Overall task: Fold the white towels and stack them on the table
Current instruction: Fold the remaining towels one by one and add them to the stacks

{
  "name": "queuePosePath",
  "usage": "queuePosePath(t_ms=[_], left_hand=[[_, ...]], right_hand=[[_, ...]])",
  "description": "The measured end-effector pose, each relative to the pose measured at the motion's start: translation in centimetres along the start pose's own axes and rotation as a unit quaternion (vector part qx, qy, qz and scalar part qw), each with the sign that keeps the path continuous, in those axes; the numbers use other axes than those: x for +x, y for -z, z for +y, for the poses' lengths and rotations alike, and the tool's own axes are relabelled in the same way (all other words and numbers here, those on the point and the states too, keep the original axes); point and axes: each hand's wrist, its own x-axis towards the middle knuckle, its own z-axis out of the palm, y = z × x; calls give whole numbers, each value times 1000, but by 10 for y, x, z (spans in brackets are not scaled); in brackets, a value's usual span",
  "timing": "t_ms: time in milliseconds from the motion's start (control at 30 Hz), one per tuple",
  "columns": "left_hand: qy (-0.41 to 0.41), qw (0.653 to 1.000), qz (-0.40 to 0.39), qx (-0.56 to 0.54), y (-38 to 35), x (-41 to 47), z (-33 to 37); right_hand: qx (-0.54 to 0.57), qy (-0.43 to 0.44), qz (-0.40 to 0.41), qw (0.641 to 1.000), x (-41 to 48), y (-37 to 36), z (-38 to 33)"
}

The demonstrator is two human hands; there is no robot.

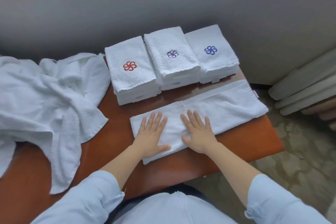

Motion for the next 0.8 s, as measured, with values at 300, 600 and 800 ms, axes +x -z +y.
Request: queuePosePath(t_ms=[300, 600, 800], left_hand=[[-23, 995, -91, 25, 8, 3, -8], [-21, 984, -173, 46, 27, -16, -27], [-33, 996, -67, 56, 57, -5, -13]], right_hand=[[10, -14, -21, 1000, -3, 2, -8], [41, -20, -16, 999, -24, -12, -41], [124, -60, 54, 989, -48, -15, -49]])
